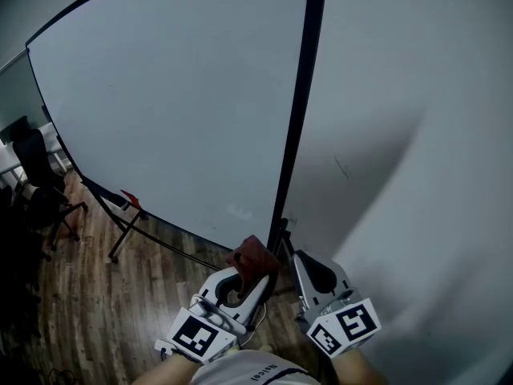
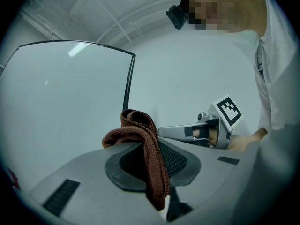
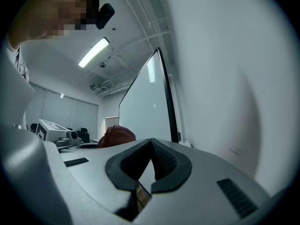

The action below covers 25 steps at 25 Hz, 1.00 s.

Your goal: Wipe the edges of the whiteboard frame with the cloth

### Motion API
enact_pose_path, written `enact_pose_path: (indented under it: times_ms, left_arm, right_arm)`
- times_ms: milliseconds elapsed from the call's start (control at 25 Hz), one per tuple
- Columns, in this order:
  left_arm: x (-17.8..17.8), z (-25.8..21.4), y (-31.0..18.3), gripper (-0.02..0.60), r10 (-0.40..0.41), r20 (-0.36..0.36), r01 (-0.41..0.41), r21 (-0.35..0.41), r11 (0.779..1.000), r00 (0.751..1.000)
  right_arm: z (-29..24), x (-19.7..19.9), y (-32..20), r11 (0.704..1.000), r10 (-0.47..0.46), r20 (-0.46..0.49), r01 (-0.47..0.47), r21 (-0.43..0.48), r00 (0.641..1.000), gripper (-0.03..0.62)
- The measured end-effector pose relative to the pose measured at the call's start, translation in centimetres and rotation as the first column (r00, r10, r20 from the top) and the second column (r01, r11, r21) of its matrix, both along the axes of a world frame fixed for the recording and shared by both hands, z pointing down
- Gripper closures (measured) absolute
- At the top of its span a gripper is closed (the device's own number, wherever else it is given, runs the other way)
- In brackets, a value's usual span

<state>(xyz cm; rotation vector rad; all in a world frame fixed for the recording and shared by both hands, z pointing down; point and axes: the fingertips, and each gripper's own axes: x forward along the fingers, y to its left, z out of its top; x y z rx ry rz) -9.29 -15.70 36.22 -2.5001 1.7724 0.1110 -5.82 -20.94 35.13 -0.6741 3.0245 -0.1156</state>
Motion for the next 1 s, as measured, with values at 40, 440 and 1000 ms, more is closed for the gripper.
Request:
enact_pose_path:
  times_ms: [40, 440, 1000]
  left_arm:
    - [0.2, 0.4, 0.1, 0.509, 0.005, 0.009, -0.005, -0.002, 1.0, 1.0]
    - [1.6, 0.1, 0.3, 0.509, 0.034, 0.029, -0.034, 0.003, 0.999, 0.999]
    - [0.9, 0.6, -0.5, 0.509, 0.044, -0.005, -0.045, -0.042, 0.998, 0.999]
  right_arm:
    - [0.7, 0.0, 0.1, 1.0, 0.005, -0.012, -0.005, -0.005, 1.0, 0.592]
    - [2.1, 0.1, 0.8, 1.0, 0.022, -0.021, -0.022, -0.016, 1.0, 0.592]
    - [1.7, -0.1, 0.1, 0.999, 0.047, -0.022, -0.047, -0.027, 0.999, 0.592]
